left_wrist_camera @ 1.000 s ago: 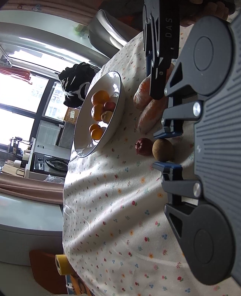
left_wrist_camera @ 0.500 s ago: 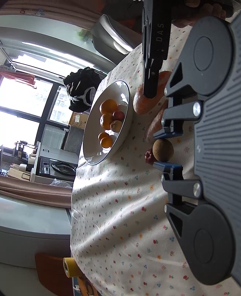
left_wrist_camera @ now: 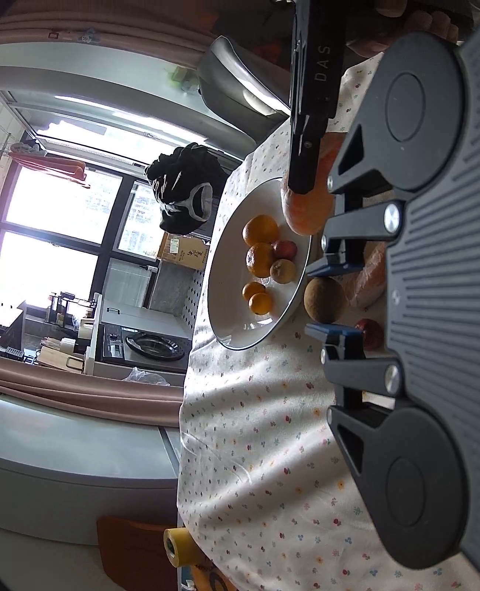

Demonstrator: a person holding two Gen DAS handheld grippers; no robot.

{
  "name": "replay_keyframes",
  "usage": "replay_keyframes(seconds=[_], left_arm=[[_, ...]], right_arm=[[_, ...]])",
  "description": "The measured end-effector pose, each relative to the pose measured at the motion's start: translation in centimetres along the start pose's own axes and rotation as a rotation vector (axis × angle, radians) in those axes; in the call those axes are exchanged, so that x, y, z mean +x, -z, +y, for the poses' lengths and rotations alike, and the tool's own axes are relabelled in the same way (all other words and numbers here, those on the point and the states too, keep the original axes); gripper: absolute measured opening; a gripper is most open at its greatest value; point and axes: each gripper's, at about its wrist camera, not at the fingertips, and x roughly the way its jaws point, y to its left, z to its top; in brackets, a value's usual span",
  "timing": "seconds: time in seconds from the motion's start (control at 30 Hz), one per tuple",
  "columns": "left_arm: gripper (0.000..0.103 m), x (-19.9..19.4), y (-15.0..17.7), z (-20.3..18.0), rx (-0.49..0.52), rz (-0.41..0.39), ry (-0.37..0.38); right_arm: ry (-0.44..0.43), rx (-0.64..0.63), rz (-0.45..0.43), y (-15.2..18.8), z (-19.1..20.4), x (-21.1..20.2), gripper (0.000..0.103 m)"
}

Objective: Organize fruits
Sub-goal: 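Release the kiwi into the bowl from the left gripper while the right drops the bag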

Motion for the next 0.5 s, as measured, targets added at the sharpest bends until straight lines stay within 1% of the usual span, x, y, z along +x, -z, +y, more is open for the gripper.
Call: replay_keyframes(seconds=[0.17,0.3,0.5], left_arm=[[0.025,0.7,-0.9,-0.2,0.003,-0.006,0.004],[0.025,1.2,-1.5,-0.4,0.008,-0.009,0.005],[0.025,2.5,-2.5,-0.7,0.016,-0.011,0.003]], right_arm=[[-0.001,-0.006,-0.019,-0.6,-0.3,0.2,0.018],[-0.008,0.009,-0.054,-1.0,-0.7,-0.3,0.018],[0.074,0.051,-0.101,-2.1,-2.6,-0.3,0.018]])
